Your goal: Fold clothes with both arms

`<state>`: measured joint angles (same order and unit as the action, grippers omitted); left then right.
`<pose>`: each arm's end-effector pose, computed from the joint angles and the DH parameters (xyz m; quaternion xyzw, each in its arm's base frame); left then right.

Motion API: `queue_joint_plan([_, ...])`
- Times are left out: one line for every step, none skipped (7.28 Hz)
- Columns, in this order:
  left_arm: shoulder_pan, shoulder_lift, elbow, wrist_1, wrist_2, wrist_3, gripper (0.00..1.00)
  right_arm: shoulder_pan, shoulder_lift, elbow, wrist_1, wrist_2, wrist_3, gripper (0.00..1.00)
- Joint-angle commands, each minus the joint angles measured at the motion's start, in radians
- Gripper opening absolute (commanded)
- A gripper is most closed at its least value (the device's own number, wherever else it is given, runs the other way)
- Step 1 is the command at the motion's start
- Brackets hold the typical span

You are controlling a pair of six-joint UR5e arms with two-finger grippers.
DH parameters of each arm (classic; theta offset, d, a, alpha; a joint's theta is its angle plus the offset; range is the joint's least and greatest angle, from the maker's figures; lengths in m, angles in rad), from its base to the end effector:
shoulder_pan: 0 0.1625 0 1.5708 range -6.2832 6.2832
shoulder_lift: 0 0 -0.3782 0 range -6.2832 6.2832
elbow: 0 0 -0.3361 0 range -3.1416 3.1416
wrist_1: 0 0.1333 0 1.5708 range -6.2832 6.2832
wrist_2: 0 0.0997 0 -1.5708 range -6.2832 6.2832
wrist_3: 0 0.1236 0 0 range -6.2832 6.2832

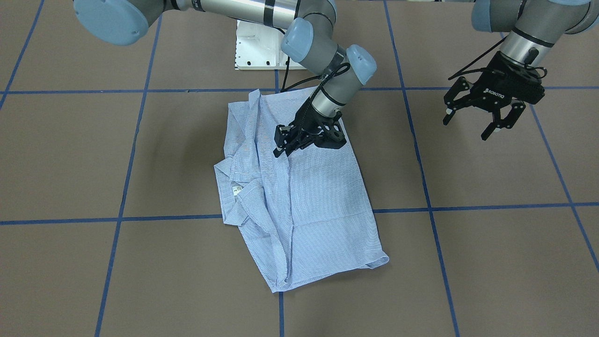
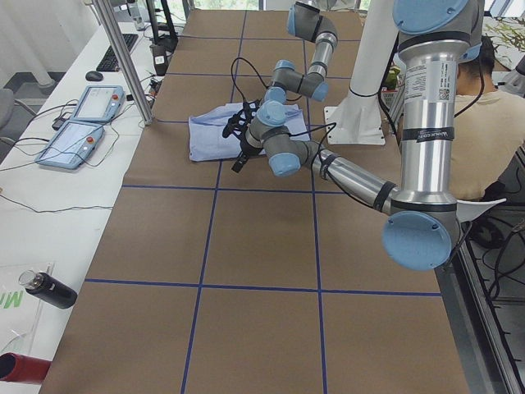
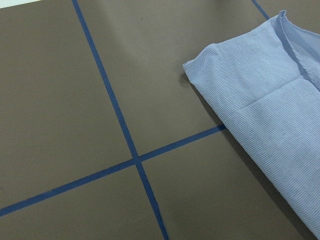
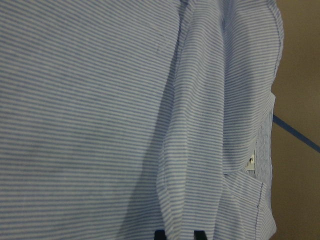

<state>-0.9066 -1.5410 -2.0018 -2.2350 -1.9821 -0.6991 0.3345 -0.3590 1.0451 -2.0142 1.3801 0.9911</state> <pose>0.2086 -0.4025 0.3769 0.2752 0.4498 0.0890 0.8450 -0.6476 -0.3910 0.1763 0.1380 -0.0664 -0.1094 0.9821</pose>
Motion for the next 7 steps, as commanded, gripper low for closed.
queue_joint_plan([-0.001, -0.001, 0.0, 0.0, 0.0, 0.001, 1.0, 0.0, 0.003, 0.001, 0.011, 0.002, 0.0, 0.0])
queue_joint_plan([-0.002, -0.001, 0.0, 0.0, 0.0, 0.001, 1.0, 0.001, 0.003, 0.004, 0.021, 0.002, 0.0, 0.0])
queue_joint_plan([-0.002, -0.002, 0.0, 0.0, 0.0, 0.001, 1.0, 0.006, 0.003, 0.01, 0.019, 0.002, 0.0, 0.0])
queue_joint_plan([-0.002, -0.002, 0.0, 0.0, 0.0, 0.001, 1.0, 0.023, -0.006, 0.028, 0.012, 0.002, -0.012, 0.0])
queue_joint_plan([-0.002, -0.002, 0.0, 0.0, 0.0, 0.001, 1.0, 0.046, -0.04, 0.071, 0.008, 0.004, -0.02, 0.0])
queue_joint_plan([0.0, -0.002, 0.0, 0.0, 0.0, 0.0, 1.0, 0.061, -0.113, 0.152, 0.0, 0.004, -0.041, 0.0])
queue_joint_plan([0.0, -0.004, 0.0, 0.0, 0.0, 0.0, 1.0, 0.075, -0.202, 0.271, -0.035, 0.004, -0.076, 0.0])
